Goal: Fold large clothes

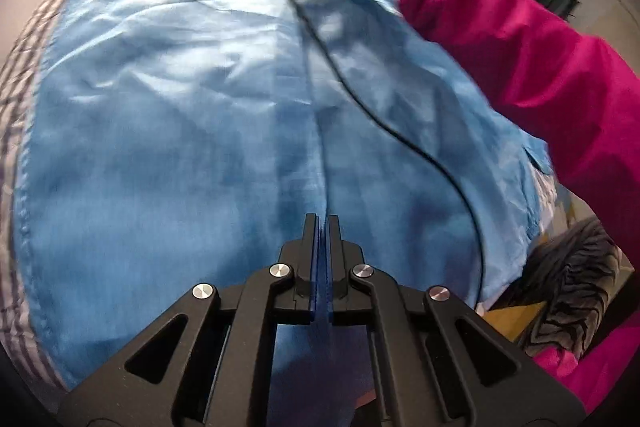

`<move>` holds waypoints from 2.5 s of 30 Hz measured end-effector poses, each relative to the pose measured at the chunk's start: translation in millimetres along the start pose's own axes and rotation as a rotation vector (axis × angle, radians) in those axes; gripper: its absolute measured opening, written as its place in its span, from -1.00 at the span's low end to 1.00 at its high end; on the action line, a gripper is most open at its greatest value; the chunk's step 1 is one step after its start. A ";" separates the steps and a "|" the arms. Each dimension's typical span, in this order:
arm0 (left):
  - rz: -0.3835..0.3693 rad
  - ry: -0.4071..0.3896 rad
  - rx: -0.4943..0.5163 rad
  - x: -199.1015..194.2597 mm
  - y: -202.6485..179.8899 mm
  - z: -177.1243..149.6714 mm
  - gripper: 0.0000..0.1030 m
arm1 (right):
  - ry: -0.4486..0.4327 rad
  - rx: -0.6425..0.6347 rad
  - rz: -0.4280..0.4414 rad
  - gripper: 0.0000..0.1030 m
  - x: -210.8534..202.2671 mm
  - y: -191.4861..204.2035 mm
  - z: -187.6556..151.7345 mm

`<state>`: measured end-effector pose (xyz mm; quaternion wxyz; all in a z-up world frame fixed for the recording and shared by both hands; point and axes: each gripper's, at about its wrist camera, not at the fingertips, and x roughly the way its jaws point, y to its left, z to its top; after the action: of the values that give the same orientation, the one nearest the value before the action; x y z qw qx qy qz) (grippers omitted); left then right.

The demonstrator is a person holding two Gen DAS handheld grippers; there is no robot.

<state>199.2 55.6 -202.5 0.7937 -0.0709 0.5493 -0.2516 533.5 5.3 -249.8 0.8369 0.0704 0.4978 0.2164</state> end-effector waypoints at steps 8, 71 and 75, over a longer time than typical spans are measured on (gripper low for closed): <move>-0.014 -0.207 -0.055 -79.5 14.2 -18.4 -1.00 | -0.082 -0.015 0.121 -0.37 -95.9 14.9 -25.1; 0.078 -0.268 -0.342 -88.9 108.7 -87.0 -0.96 | 0.248 -0.206 0.216 0.05 -53.7 205.9 -274.4; 0.083 -0.307 -0.294 -97.4 96.4 -85.1 -0.97 | 0.273 -0.150 0.242 0.10 -53.4 207.3 -259.5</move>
<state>126.7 199.3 -191.5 0.8588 -0.2007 0.4552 -0.1221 226.9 142.7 -266.1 0.7325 0.0371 0.5769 0.3594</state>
